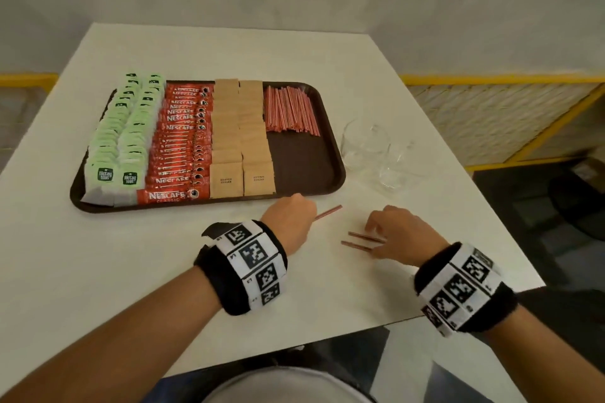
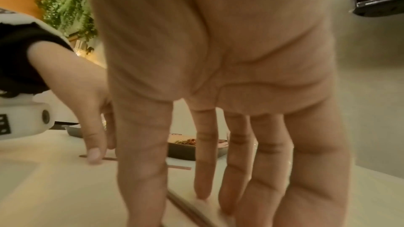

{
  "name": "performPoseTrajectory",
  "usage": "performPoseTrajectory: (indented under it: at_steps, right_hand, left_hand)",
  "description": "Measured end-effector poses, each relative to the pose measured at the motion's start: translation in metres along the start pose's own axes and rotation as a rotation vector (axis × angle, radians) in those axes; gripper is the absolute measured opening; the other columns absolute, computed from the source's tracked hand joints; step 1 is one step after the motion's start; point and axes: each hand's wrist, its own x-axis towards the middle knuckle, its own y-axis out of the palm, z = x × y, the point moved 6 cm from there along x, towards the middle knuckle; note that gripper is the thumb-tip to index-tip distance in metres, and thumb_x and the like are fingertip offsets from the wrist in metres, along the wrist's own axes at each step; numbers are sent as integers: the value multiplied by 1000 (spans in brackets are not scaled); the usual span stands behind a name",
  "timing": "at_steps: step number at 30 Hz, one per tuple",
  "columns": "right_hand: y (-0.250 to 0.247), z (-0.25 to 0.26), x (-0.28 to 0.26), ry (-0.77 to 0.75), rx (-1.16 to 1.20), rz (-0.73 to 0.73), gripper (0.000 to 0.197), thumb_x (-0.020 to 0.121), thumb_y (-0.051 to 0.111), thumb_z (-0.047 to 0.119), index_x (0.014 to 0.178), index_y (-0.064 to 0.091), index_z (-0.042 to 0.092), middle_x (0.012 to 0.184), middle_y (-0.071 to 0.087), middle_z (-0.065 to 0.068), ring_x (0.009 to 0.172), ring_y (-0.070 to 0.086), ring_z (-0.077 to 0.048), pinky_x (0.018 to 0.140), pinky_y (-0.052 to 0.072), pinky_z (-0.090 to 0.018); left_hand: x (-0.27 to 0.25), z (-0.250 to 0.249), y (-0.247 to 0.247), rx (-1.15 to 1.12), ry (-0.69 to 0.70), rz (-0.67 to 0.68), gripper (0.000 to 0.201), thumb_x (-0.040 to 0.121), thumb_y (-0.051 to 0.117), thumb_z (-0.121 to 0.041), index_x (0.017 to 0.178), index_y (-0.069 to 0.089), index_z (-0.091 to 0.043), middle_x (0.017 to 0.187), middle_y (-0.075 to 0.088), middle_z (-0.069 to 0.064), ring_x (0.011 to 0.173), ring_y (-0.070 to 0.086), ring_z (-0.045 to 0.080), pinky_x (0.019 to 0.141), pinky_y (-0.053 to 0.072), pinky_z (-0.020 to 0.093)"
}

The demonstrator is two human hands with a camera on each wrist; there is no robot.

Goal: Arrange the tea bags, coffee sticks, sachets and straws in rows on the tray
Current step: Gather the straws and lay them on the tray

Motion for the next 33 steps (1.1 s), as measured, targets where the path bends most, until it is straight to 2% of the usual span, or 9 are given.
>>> performPoseTrajectory:
  at_steps: [5,9,12,17,21,25,28,31,33]
  right_hand:
    - [8,10,-3,-16,-61,-79,27,85,55,12,112,55,13,111,58,-6,100,57,-24,84,49,-33]
    - [8,15,0,-63,-47,-10,32,81,62,12,111,51,8,111,57,-11,95,57,-26,80,48,-33]
    - [9,18,1,-90,-42,58,36,79,66,12,109,47,6,111,55,-13,86,49,-22,72,42,-29]
    - [10,22,2,-136,-89,62,32,81,65,14,96,37,12,105,50,-13,84,43,-20,70,35,-27]
    - [13,21,6,-192,-89,45,22,82,59,12,102,52,6,110,56,-12,89,52,-24,69,38,-25]
    - [9,23,6,-269,-120,8,12,81,60,13,84,48,14,95,48,-6,83,43,-19,55,31,-16]
    - [8,26,6,-318,-142,23,15,81,61,14,93,51,14,106,55,-11,88,51,-24,70,41,-26]
    - [11,29,6,-370,-179,54,28,83,59,13,107,45,9,114,52,-15,88,47,-24,71,36,-30]
    - [13,32,5,-400,-214,28,34,88,55,13,117,42,3,118,51,-17,98,51,-29,75,36,-31]
  left_hand:
    - [-3,-6,3,9,-39,-18,22,93,44,1,108,60,-1,112,59,16,105,56,29,83,44,32]
    - [-2,0,5,-114,-128,10,19,90,52,-2,106,61,-3,114,57,14,106,54,27,86,45,31]
    - [-3,2,7,-184,-170,39,20,85,60,-9,104,60,-4,113,59,11,104,54,25,82,45,28]
    - [-9,-3,15,-221,-231,73,31,86,60,-11,113,48,-4,116,48,13,103,53,29,73,39,27]
    - [-8,-11,20,-161,-231,86,26,90,53,-5,115,46,-1,118,49,17,106,54,32,71,36,27]
    - [-7,-8,19,-150,-233,68,23,92,50,-9,113,52,-1,120,48,15,109,50,29,80,38,27]
    - [-6,-3,14,-160,-252,53,20,91,53,-11,108,59,-4,118,52,12,108,51,25,85,40,27]
    - [-5,-1,11,-136,-247,78,20,91,52,-10,105,64,-2,112,59,12,106,54,25,86,44,29]
    - [-4,-1,12,-118,-250,108,18,90,54,-12,102,64,-2,109,61,11,103,55,25,82,45,30]
